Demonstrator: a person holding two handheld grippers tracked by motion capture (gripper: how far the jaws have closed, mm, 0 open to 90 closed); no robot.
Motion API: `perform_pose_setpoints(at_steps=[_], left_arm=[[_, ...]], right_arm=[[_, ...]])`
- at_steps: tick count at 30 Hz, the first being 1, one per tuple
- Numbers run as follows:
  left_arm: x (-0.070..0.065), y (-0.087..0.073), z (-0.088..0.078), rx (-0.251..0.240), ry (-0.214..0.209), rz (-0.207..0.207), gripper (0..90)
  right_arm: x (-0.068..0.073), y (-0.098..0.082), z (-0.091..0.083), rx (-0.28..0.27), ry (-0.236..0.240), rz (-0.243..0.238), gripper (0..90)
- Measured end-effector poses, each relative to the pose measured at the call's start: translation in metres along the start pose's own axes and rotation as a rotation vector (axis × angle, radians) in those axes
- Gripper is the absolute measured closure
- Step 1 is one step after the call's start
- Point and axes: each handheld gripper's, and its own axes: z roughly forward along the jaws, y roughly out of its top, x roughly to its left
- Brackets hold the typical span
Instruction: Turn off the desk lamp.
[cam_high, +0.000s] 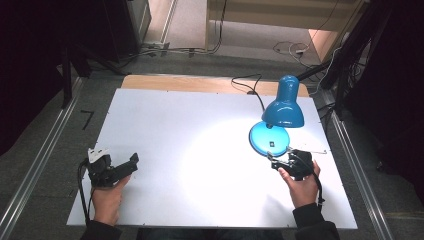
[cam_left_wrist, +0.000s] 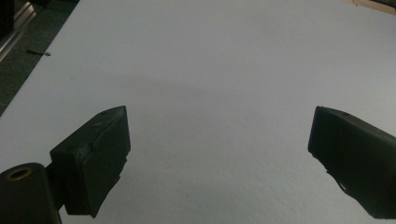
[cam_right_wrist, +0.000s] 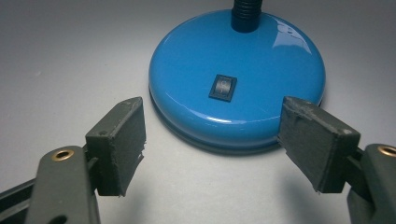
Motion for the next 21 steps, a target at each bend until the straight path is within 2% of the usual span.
perform_pose_setpoints(at_steps=[21], left_arm=[[0.0002,-0.0001,0.0001,-0.001,-0.002,0.000,6.2]], right_arm=[[0.0008,0.0031,0.0069,0.007,-0.005,-0.006,24.1]])
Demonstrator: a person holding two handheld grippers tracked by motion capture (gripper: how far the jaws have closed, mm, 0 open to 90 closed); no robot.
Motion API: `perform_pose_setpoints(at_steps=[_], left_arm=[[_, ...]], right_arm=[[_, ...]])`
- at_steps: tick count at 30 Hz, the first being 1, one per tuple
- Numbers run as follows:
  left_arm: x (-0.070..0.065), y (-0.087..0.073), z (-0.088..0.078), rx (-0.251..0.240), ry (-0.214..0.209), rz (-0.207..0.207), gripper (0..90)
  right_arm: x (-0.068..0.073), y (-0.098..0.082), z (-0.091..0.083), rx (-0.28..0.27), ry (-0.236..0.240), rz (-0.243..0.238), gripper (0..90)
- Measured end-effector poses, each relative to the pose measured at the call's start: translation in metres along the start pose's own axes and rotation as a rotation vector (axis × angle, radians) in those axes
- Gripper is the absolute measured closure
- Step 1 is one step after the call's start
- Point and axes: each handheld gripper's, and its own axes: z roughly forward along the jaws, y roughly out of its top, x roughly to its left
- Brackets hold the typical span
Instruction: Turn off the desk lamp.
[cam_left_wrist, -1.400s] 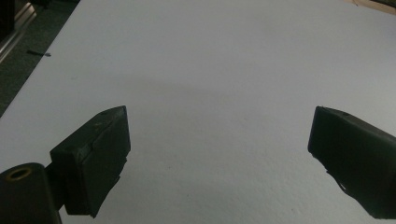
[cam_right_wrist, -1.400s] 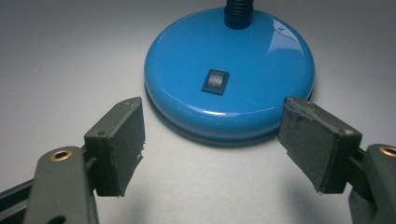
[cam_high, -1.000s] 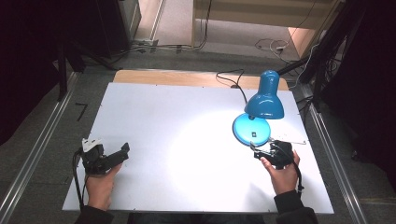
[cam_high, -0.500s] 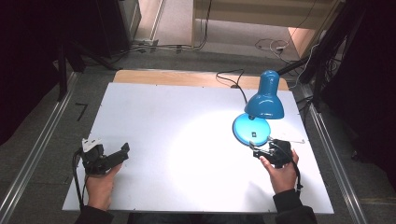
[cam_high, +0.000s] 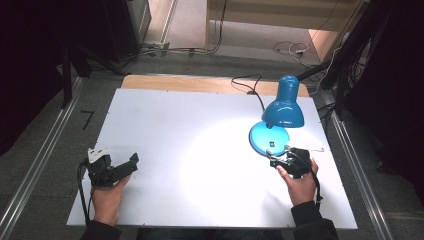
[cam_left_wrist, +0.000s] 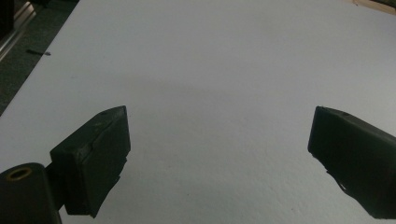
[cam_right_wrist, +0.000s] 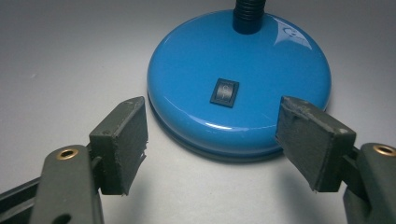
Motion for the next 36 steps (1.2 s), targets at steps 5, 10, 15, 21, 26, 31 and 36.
perform_pose_setpoints(at_steps=[5,10,15,21,26,31,36], left_arm=[[0.000,0.000,0.000,0.000,0.000,0.000,6.2],[0.000,0.000,0.000,0.001,0.000,0.000,6.2],[0.000,0.000,0.000,0.001,0.000,0.001,6.2],[0.000,0.000,0.000,0.001,0.000,0.001,6.2],[0.000,0.000,0.000,0.001,0.000,0.000,6.2],[0.000,0.000,0.000,0.001,-0.001,0.000,6.2],[0.000,0.000,0.000,0.001,0.000,-0.001,6.2]], right_arm=[[0.000,0.001,0.002,0.000,-0.001,0.003,24.7],[0.000,0.002,0.005,0.006,-0.004,0.006,26.4],[-0.001,0.003,0.008,0.005,-0.011,0.005,29.3],[-0.001,0.004,0.013,0.010,-0.015,0.009,32.4],[-0.002,0.005,0.018,0.010,-0.027,0.009,37.2],[-0.003,0.006,0.021,0.001,-0.026,0.008,42.8],[-0.002,0.007,0.023,-0.008,-0.033,0.008,53.1]])
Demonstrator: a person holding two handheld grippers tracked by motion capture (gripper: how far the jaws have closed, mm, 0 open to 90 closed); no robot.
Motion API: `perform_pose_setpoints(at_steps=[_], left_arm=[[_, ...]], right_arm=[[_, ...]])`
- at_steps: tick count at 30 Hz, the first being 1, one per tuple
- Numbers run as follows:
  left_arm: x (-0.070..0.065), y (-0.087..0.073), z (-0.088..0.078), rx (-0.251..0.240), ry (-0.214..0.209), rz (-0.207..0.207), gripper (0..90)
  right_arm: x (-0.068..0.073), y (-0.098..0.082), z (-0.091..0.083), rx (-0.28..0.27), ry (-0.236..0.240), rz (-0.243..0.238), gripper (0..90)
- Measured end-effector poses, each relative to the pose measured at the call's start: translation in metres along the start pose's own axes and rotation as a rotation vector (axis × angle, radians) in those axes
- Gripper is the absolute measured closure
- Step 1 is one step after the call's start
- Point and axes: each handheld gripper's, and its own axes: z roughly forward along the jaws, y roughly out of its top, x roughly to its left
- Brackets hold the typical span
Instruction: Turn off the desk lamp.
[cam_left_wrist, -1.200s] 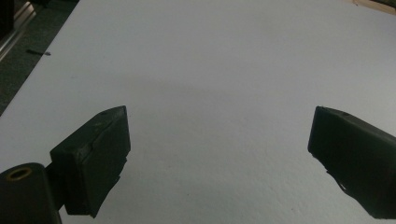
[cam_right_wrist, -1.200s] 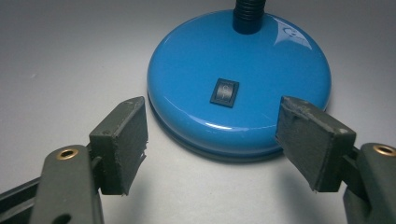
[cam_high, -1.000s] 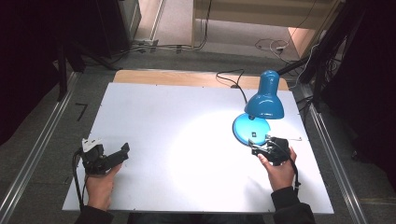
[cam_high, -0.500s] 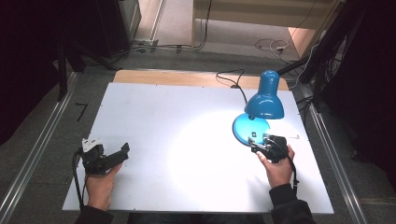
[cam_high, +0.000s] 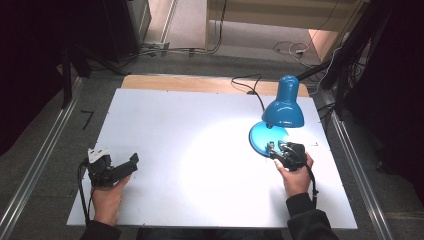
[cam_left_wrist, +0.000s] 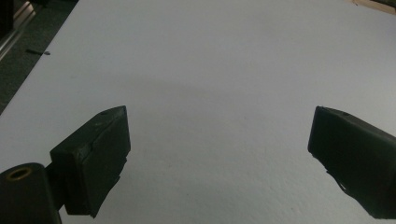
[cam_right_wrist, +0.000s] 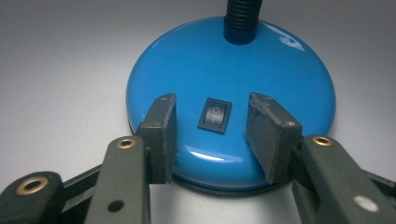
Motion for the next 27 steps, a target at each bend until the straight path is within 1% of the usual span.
perform_pose_setpoints(at_steps=[1,2,3,4,5,8,9,11,16,19,23,27], left_arm=[[0.0000,0.0000,-0.0001,0.001,0.001,0.000,6.2],[0.0000,0.0001,-0.0001,0.001,0.000,0.001,6.2],[0.0000,0.0000,0.0000,0.000,-0.001,0.000,6.2],[0.0000,0.0000,-0.0001,0.000,-0.001,0.001,6.2],[-0.0001,0.0000,0.0000,0.000,-0.001,0.001,6.2],[-0.0001,0.0000,-0.0001,0.001,-0.002,0.001,6.2],[-0.0001,0.0000,-0.0001,0.001,-0.002,0.001,6.2],[-0.0001,0.0000,0.0000,0.001,-0.002,0.002,6.2],[-0.0003,-0.0001,0.0000,0.002,0.000,0.002,6.2],[-0.0003,-0.0001,-0.0001,0.003,0.000,0.003,6.2],[-0.0003,-0.0001,0.0001,0.001,-0.001,0.001,6.2],[-0.0006,0.0000,-0.0001,0.003,-0.001,0.003,6.2]], right_arm=[[0.0001,0.0001,0.0001,-0.006,-0.004,-0.001,56.8],[-0.0001,0.0005,-0.0004,-0.017,-0.006,-0.003,64.7],[-0.0001,0.0005,-0.0004,-0.017,-0.006,-0.003,64.7],[-0.0004,0.0010,-0.0011,-0.029,-0.007,-0.003,72.0],[-0.0004,0.0010,-0.0011,-0.029,-0.007,-0.003,72.0],[-0.0005,0.0014,-0.0014,-0.036,-0.005,0.000,81.6],[-0.0012,0.0014,-0.0009,-0.040,-0.007,0.006,86.0],[-0.0018,0.0017,-0.0004,-0.044,-0.004,0.009,87.8],[-0.0017,0.0018,0.0016,-0.037,0.003,0.009,88.0],[-0.0013,0.0017,0.0042,-0.030,-0.004,0.002,88.2],[-0.0029,0.0021,0.0061,-0.037,-0.003,0.001,88.2],[-0.0024,0.0019,0.0066,-0.039,0.000,-0.012,88.3]])
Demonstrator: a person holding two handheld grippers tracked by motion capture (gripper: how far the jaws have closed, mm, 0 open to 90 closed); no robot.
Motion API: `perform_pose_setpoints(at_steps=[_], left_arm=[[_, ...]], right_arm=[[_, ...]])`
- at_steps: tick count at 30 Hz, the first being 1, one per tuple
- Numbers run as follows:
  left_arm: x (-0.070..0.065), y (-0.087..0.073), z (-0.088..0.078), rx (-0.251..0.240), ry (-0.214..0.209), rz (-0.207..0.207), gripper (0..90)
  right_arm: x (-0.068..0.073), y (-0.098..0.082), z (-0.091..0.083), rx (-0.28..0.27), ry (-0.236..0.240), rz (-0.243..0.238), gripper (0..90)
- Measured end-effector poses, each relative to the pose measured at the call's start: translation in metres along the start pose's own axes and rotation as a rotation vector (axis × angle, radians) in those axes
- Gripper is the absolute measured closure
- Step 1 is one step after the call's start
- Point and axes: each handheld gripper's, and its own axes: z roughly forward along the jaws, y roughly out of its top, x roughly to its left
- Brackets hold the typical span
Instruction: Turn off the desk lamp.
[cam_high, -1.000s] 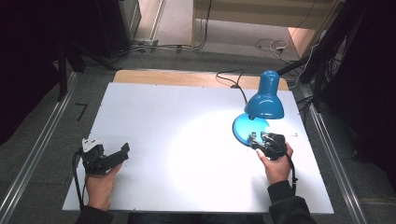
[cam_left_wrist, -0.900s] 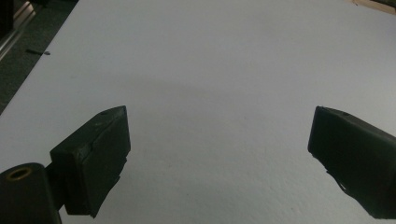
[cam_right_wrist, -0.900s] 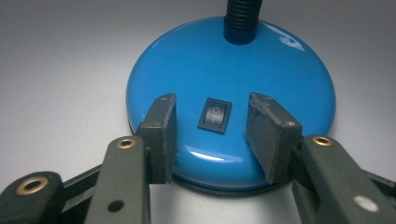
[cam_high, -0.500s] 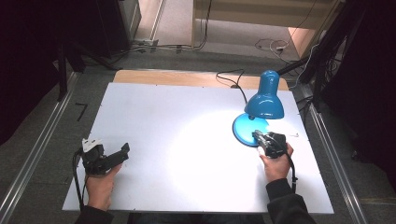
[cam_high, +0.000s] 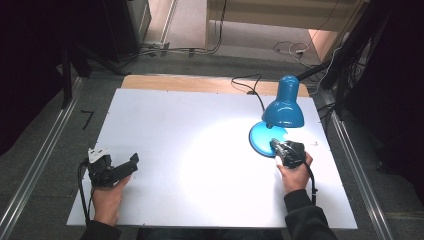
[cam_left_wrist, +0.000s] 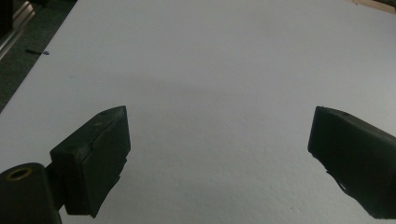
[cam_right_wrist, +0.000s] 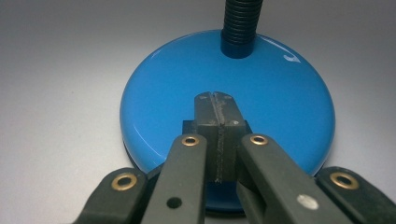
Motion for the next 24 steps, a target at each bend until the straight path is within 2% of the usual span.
perform_pose_setpoints(at_steps=[10,16,19,22,24], left_arm=[[0.000,0.000,0.000,0.000,-0.001,0.001,6.2],[-0.001,0.000,0.000,0.000,-0.002,0.000,6.2],[0.000,0.000,0.000,0.000,0.001,-0.002,6.2],[0.001,0.000,0.000,-0.002,0.001,-0.004,6.2],[0.001,0.000,0.000,-0.002,0.001,-0.004,6.2]], right_arm=[[0.000,0.000,0.001,-0.007,0.002,0.003,88.4],[-0.002,0.001,0.007,-0.018,-0.012,0.013,88.6],[-0.001,0.005,0.009,-0.005,-0.025,-0.003,88.5],[-0.003,0.009,0.013,0.017,-0.022,0.016,88.4],[-0.004,0.010,0.014,0.013,-0.023,0.014,87.5]])
